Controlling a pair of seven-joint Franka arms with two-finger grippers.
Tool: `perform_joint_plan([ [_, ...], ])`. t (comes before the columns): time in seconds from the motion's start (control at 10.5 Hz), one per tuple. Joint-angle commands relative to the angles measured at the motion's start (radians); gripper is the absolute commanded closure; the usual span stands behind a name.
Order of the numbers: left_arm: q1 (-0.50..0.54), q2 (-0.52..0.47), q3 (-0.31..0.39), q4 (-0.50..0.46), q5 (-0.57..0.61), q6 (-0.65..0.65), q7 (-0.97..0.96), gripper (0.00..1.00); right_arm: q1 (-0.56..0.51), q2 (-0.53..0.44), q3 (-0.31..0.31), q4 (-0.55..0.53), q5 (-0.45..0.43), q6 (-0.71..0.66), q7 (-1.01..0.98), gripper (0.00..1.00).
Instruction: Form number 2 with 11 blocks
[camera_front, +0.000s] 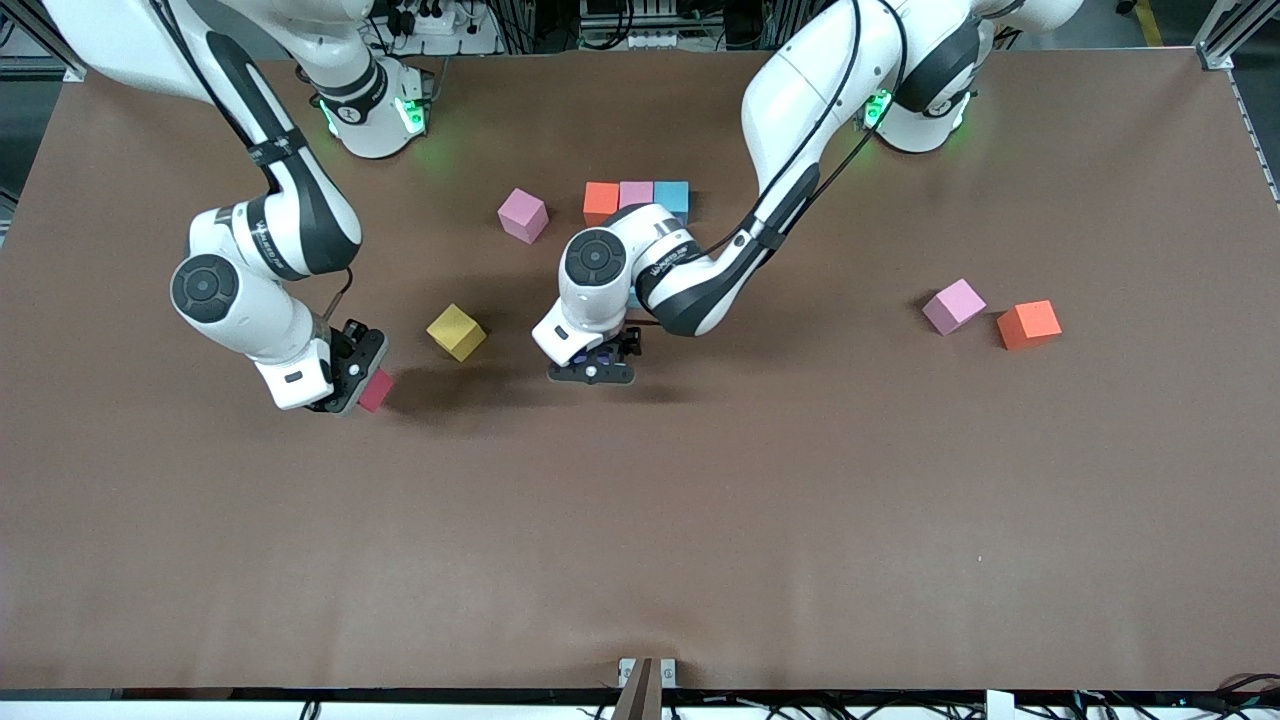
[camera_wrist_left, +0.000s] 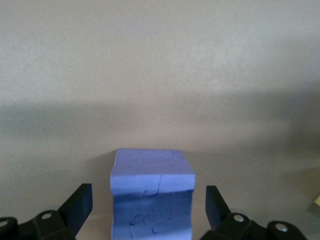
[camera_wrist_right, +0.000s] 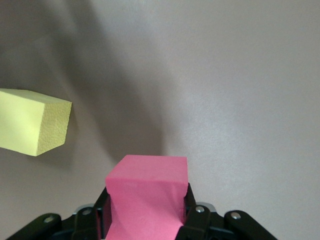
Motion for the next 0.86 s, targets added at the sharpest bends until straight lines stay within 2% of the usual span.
perform_joint_plan([
  [0.0, 0.001, -0.09, 0.014, -0.004, -0.028, -0.091, -0.059, 0.0, 0.016, -0.002, 0.011, 0.024, 0.016, -0.01, -0.008, 0.5],
  [0.38, 0.094, -0.232, 0.011, -0.009, -0.025, -0.231, -0.099, 0.0, 0.095, 0.0, 0.01, 0.066, 0.017, -0.007, 0.016, 0.49],
  [0.76, 0.251, -0.36, 0.013, -0.012, -0.02, -0.493, -0.09, 0.0, 0.219, 0.0, 0.01, 0.106, 0.025, -0.019, 0.234, 0.49],
])
